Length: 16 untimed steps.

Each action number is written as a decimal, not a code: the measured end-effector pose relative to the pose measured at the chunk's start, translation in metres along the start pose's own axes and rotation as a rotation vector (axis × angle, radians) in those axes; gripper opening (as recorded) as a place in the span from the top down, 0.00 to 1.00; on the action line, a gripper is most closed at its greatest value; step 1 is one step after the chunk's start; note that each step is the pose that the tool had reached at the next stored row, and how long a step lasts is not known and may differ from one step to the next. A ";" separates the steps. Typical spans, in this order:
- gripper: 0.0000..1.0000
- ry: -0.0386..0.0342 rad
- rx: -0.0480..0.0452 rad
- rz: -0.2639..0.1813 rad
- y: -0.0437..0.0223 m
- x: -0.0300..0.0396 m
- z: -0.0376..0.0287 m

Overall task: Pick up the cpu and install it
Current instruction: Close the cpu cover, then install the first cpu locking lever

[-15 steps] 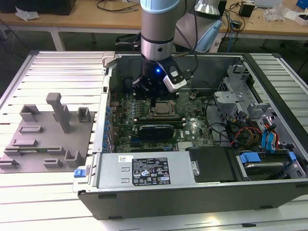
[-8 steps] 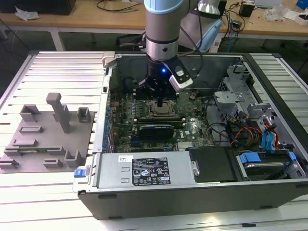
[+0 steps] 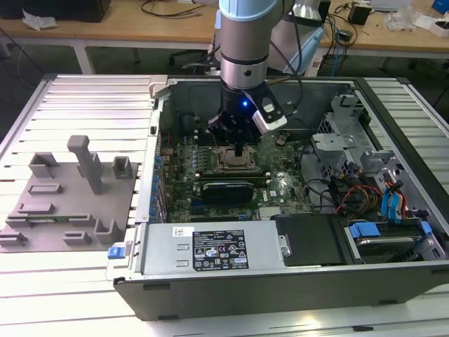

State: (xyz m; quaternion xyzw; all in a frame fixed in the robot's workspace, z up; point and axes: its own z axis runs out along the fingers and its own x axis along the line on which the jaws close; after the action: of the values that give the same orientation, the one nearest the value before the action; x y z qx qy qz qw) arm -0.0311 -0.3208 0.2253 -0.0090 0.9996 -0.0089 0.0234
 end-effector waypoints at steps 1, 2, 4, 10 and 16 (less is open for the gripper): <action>0.89 0.0004 0.0009 0.018 0.0000 -0.0001 0.0000; 0.89 0.0004 0.0010 0.019 0.0000 -0.0001 0.0000; 0.89 0.0003 0.0008 0.019 0.0000 -0.0002 -0.0026; 0.89 0.0003 0.0009 0.019 -0.0002 -0.0005 -0.0078; 0.89 0.0003 0.0008 0.019 -0.0002 -0.0005 -0.0087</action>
State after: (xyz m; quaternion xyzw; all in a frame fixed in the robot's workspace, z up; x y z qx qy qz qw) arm -0.0310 -0.3208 0.2340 0.0007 0.9997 -0.0091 0.0233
